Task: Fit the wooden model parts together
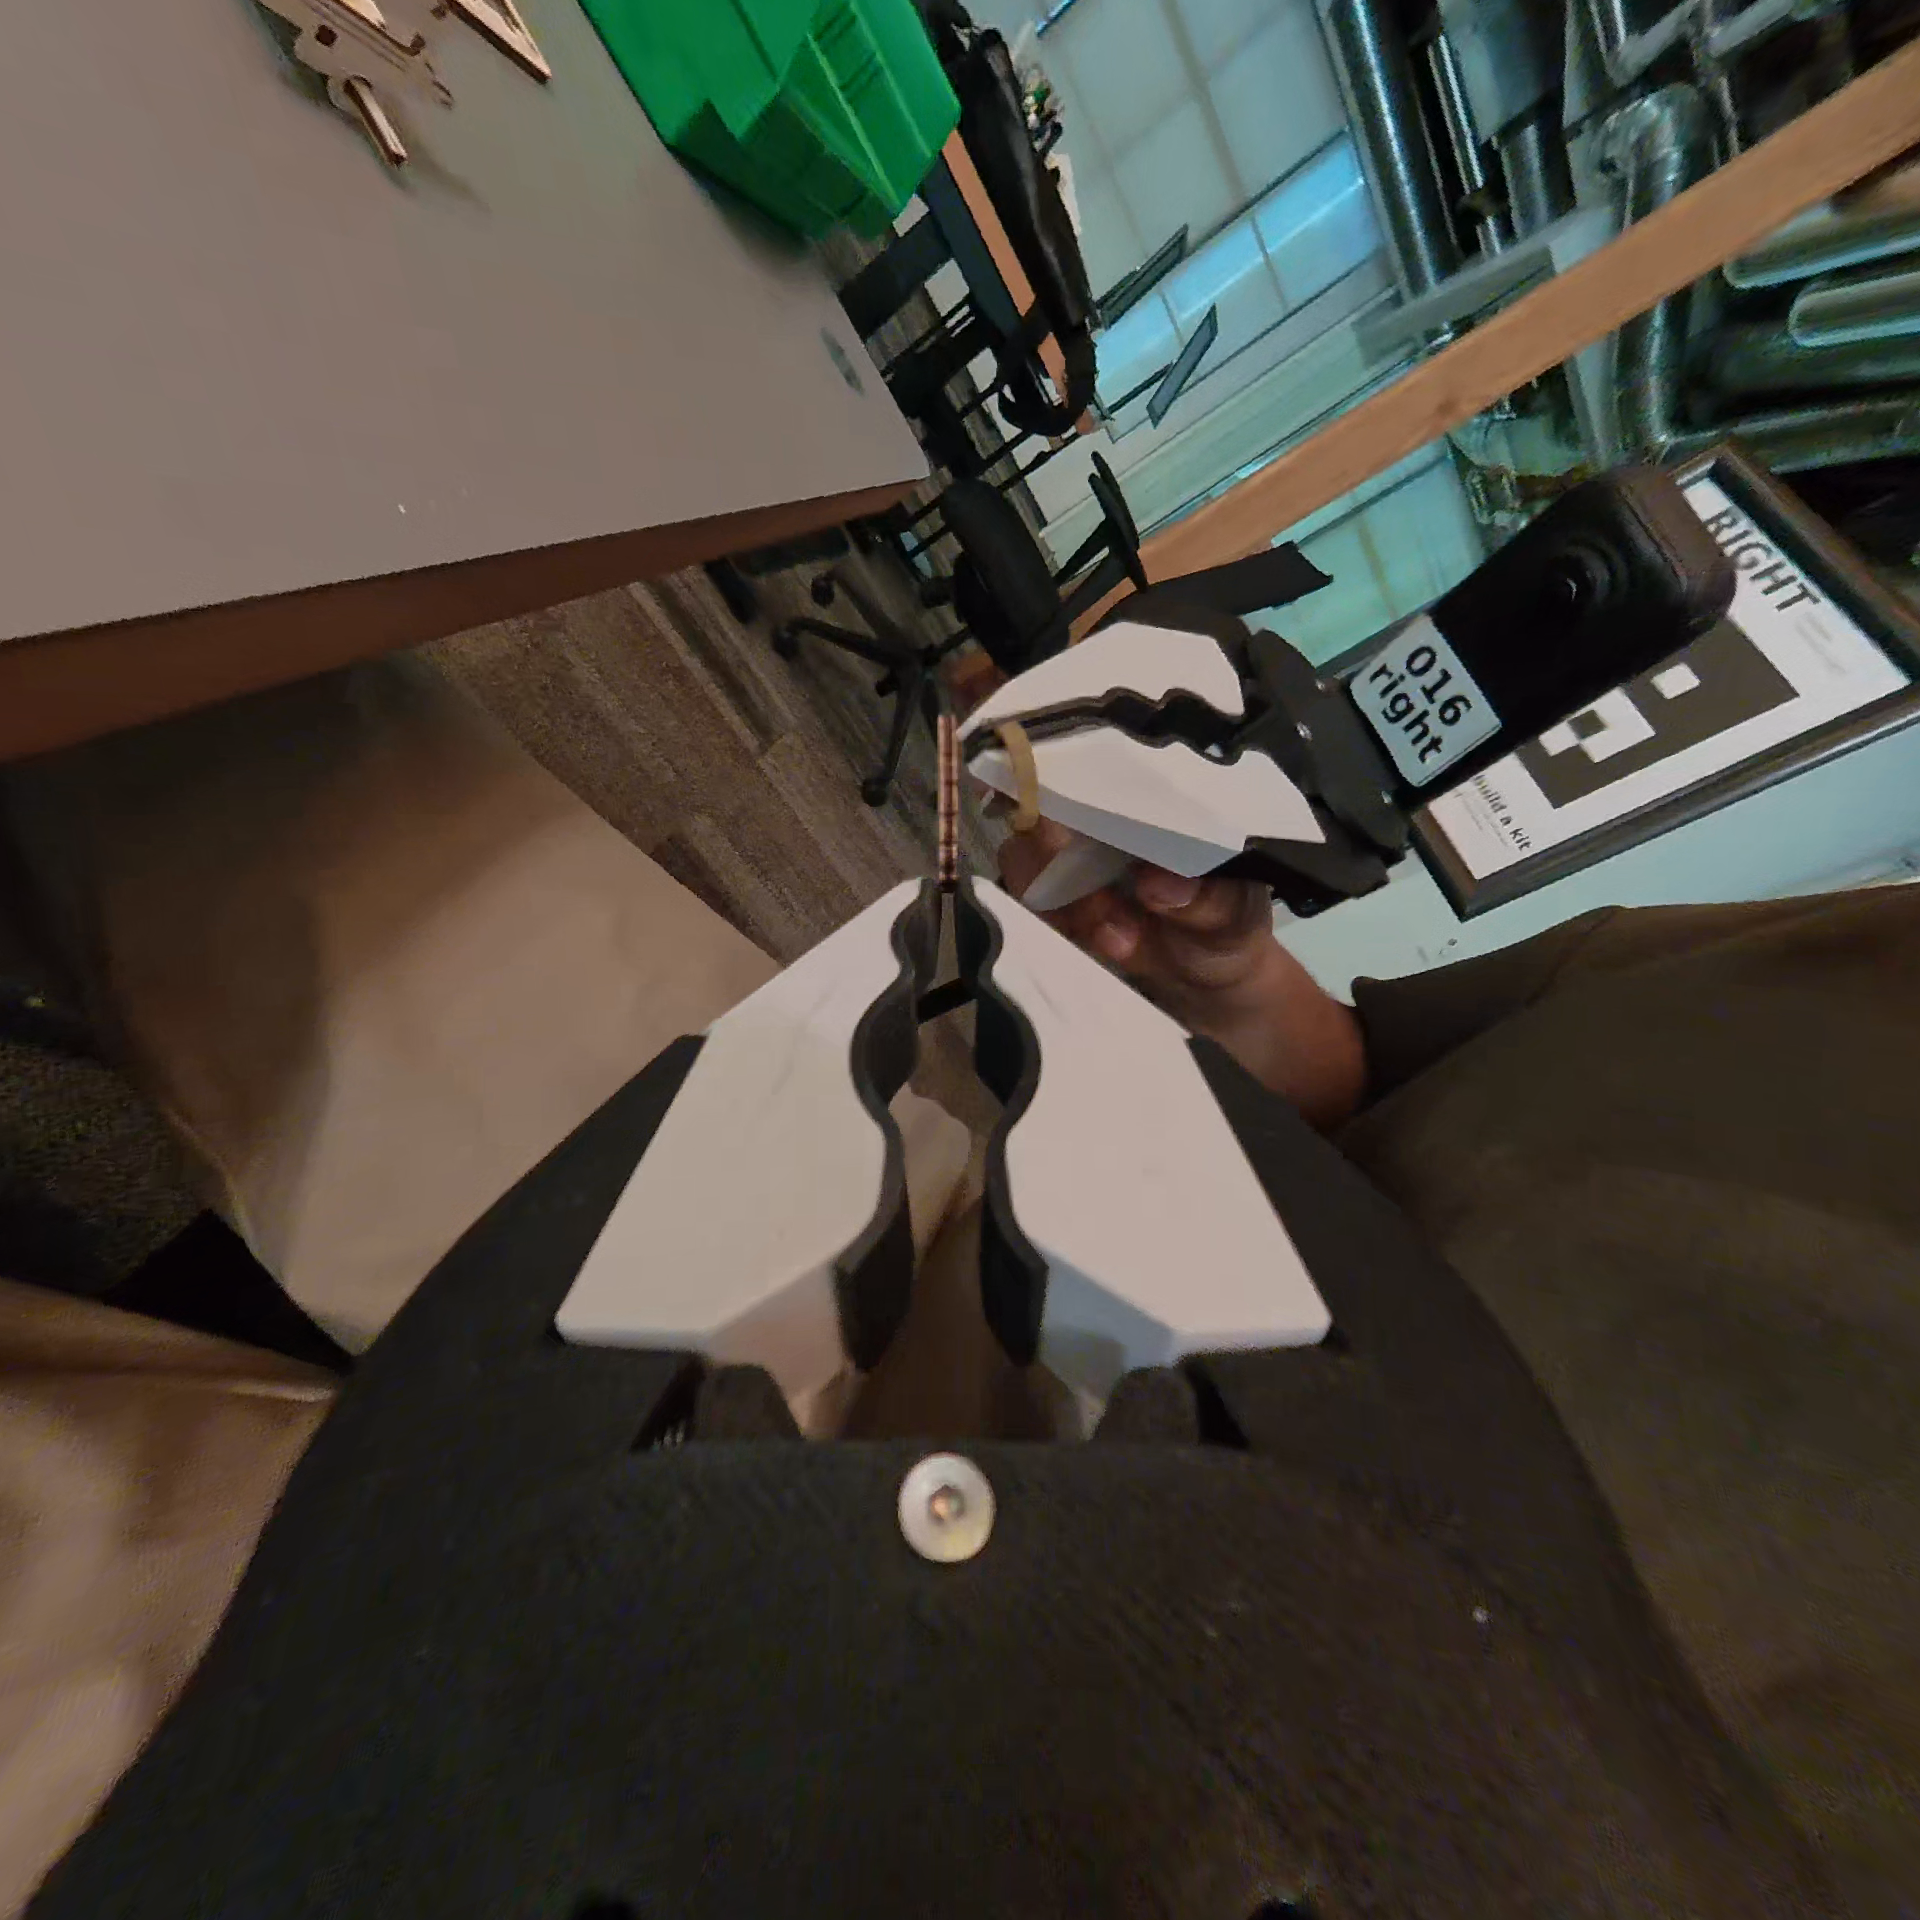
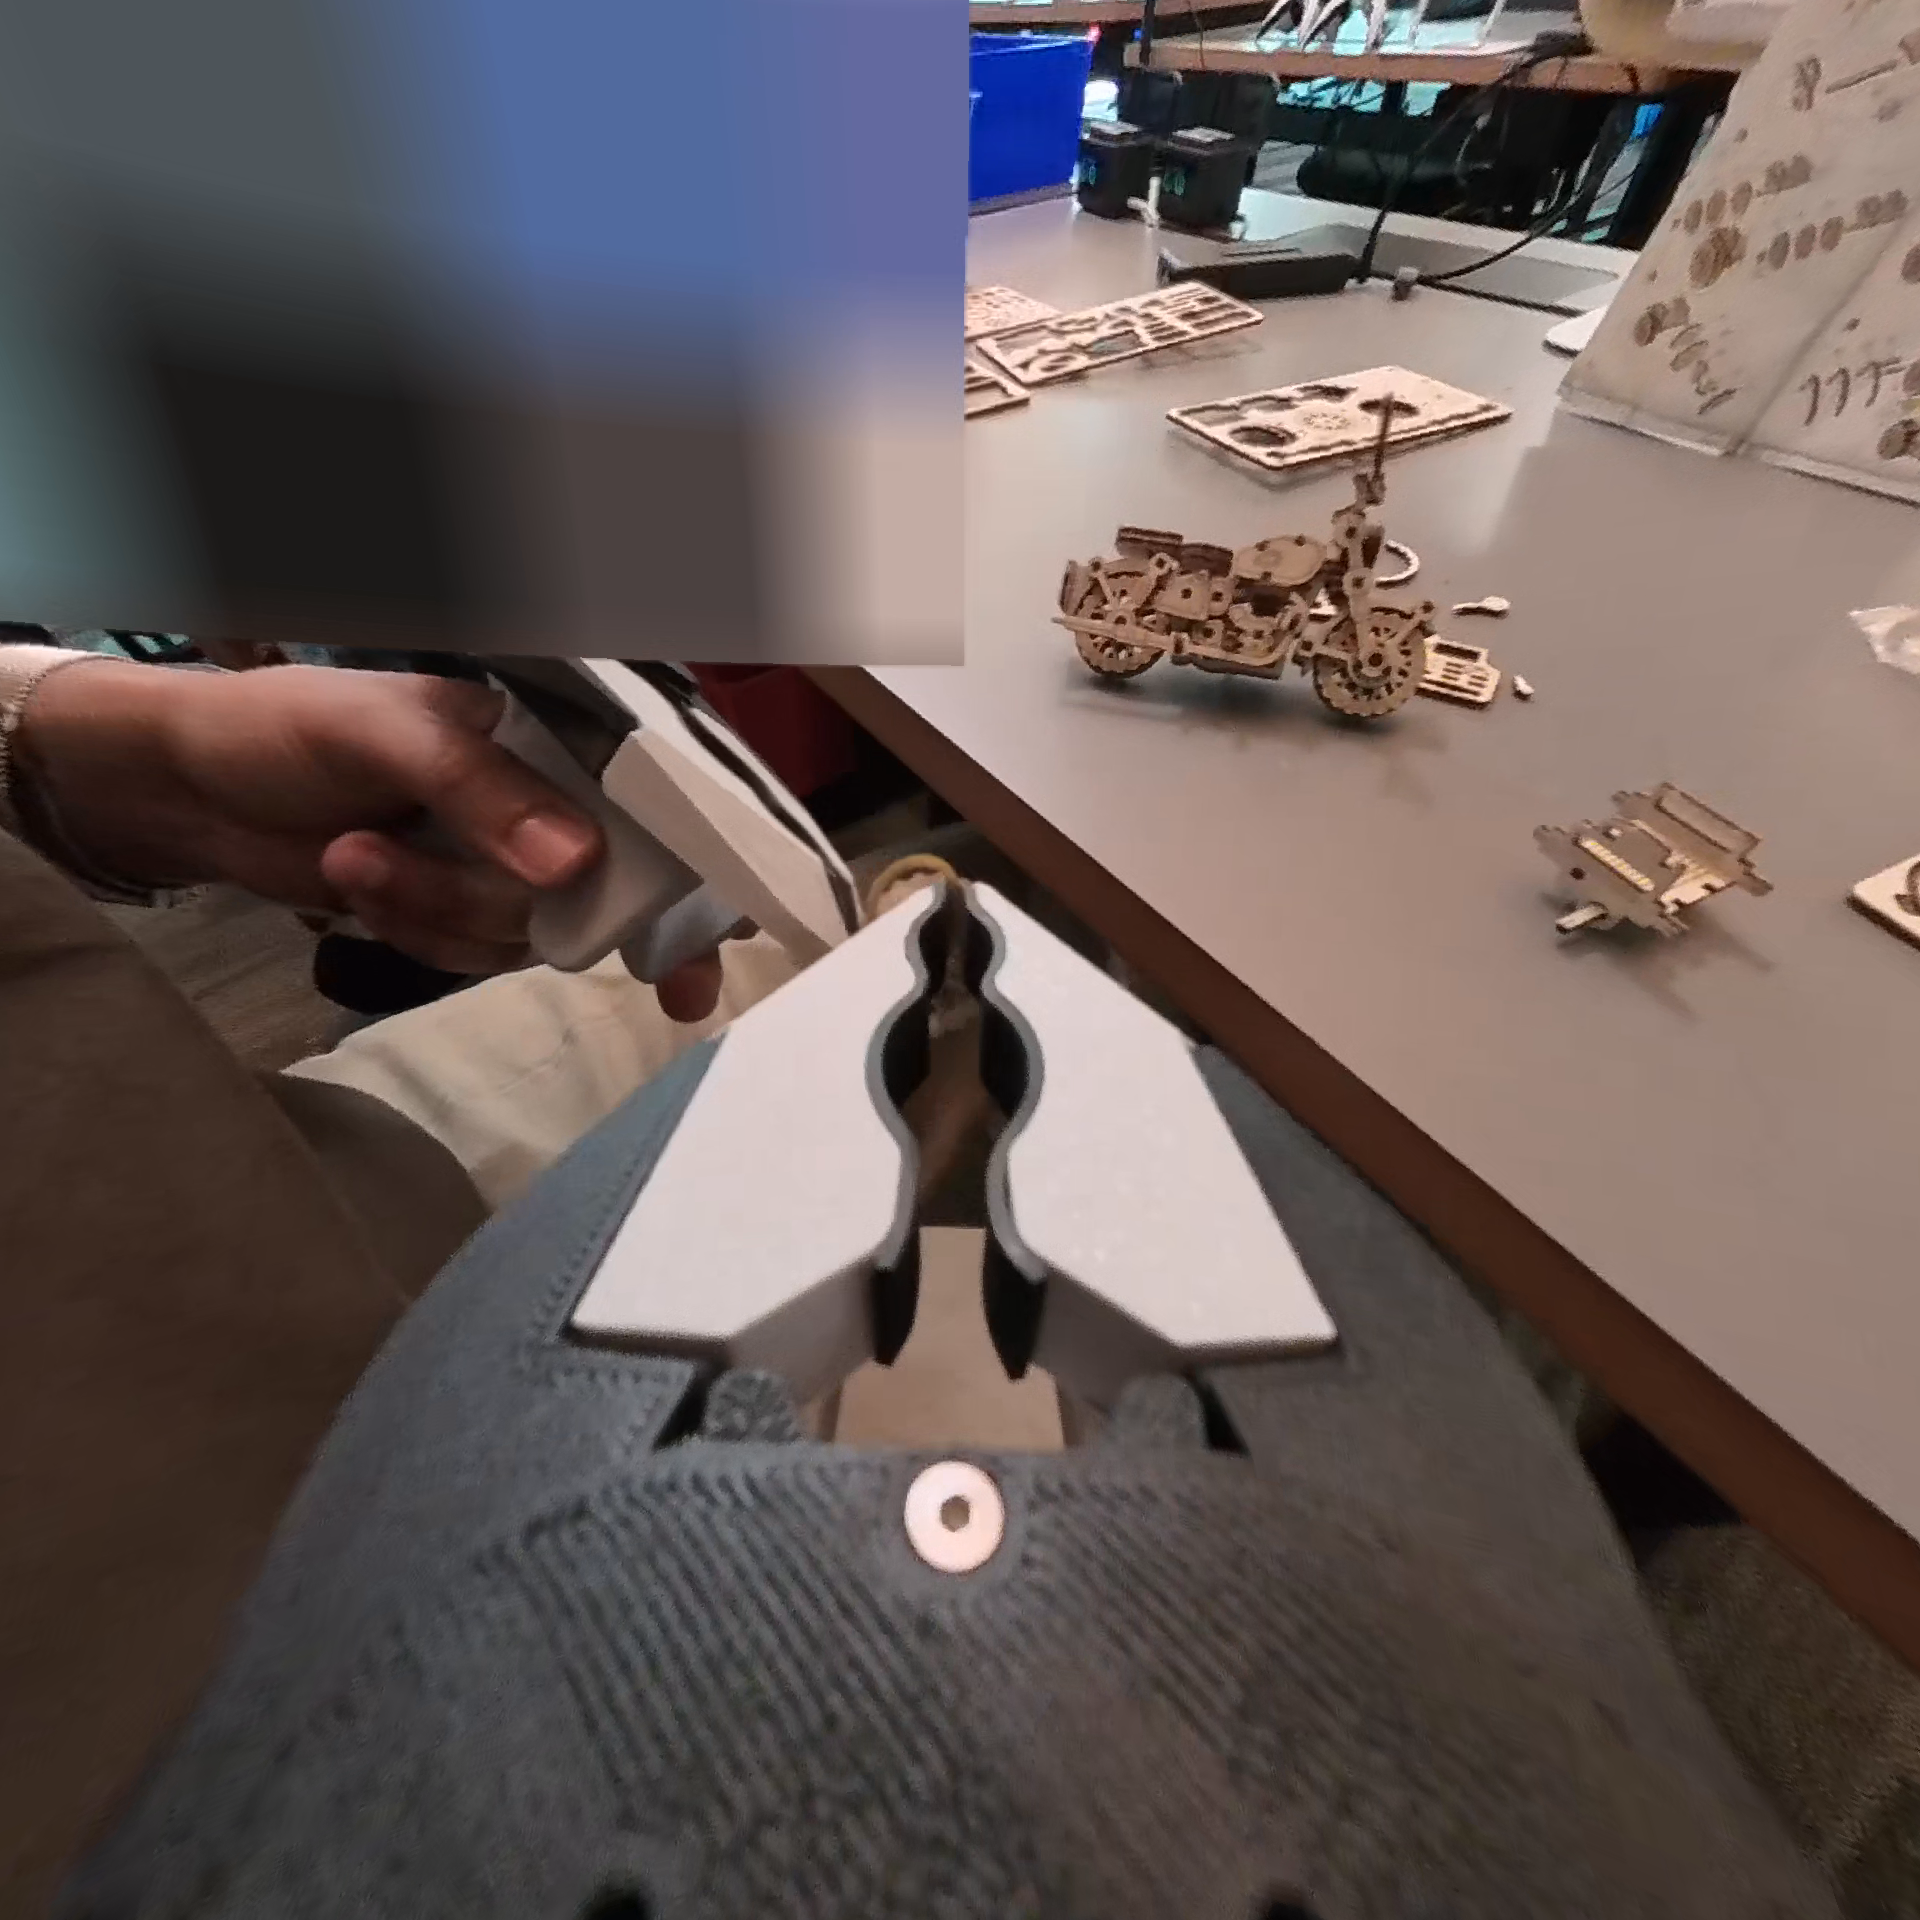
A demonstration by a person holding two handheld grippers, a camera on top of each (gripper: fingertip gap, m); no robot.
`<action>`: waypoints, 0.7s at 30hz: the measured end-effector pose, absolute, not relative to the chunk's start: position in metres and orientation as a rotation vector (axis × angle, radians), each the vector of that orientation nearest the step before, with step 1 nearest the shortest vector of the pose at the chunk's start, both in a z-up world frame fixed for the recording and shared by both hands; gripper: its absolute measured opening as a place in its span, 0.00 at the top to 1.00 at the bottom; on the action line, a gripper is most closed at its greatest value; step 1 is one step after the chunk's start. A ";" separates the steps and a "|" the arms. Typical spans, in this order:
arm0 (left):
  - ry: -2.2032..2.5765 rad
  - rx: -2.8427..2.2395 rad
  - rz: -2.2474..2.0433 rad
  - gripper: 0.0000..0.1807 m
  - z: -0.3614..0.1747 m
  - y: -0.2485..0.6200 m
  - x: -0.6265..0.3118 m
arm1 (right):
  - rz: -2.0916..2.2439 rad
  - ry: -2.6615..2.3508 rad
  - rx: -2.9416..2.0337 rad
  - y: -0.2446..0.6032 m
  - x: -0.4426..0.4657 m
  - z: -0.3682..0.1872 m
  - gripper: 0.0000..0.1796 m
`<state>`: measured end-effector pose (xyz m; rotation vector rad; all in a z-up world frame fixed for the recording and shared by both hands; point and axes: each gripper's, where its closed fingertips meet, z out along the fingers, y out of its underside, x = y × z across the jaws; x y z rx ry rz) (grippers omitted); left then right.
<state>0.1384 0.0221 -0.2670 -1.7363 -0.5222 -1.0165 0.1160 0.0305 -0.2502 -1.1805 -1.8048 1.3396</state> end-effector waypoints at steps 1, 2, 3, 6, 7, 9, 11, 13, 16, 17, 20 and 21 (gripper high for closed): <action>-0.532 -1.723 -1.034 1.00 -0.266 0.022 0.138 | 1.314 -1.801 -1.171 0.032 0.116 -0.250 1.00; -0.545 -1.706 -1.056 1.00 -0.265 0.022 0.138 | 1.280 -1.804 -1.156 0.034 0.116 -0.251 1.00; -0.564 -1.687 -1.088 1.00 -0.264 0.022 0.138 | 1.242 -1.808 -1.140 0.035 0.116 -0.252 1.00; -0.633 -1.639 -1.191 1.00 -0.266 0.022 0.138 | 1.157 -1.822 -1.093 0.035 0.115 -0.256 0.99; -0.647 -1.624 -1.231 1.00 -0.266 0.022 0.140 | 1.127 -1.830 -1.082 0.035 0.115 -0.259 0.99; -0.677 -1.591 -1.294 1.00 -0.265 0.022 0.142 | 1.069 -1.849 -1.057 0.033 0.115 -0.263 0.99; -0.710 -1.571 -1.326 1.00 -0.267 0.022 0.141 | 1.031 -1.853 -1.040 0.033 0.114 -0.265 0.99; -0.722 -1.556 -1.340 1.00 -0.266 0.021 0.140 | 1.039 -1.852 -1.039 0.032 0.114 -0.265 0.96; -0.729 -1.552 -1.335 1.00 -0.266 0.020 0.138 | 1.087 -1.839 -1.089 0.033 0.114 -0.264 0.91; -0.730 -1.548 -1.338 1.00 -0.266 0.020 0.137 | 1.102 -1.824 -1.114 0.035 0.113 -0.263 0.89; -0.744 -1.523 -1.357 1.00 -0.265 0.020 0.135 | 1.164 -1.794 -1.165 0.038 0.112 -0.260 0.86; -0.747 -1.516 -1.365 1.00 -0.264 0.020 0.135 | 1.183 -1.791 -1.187 0.039 0.112 -0.260 0.86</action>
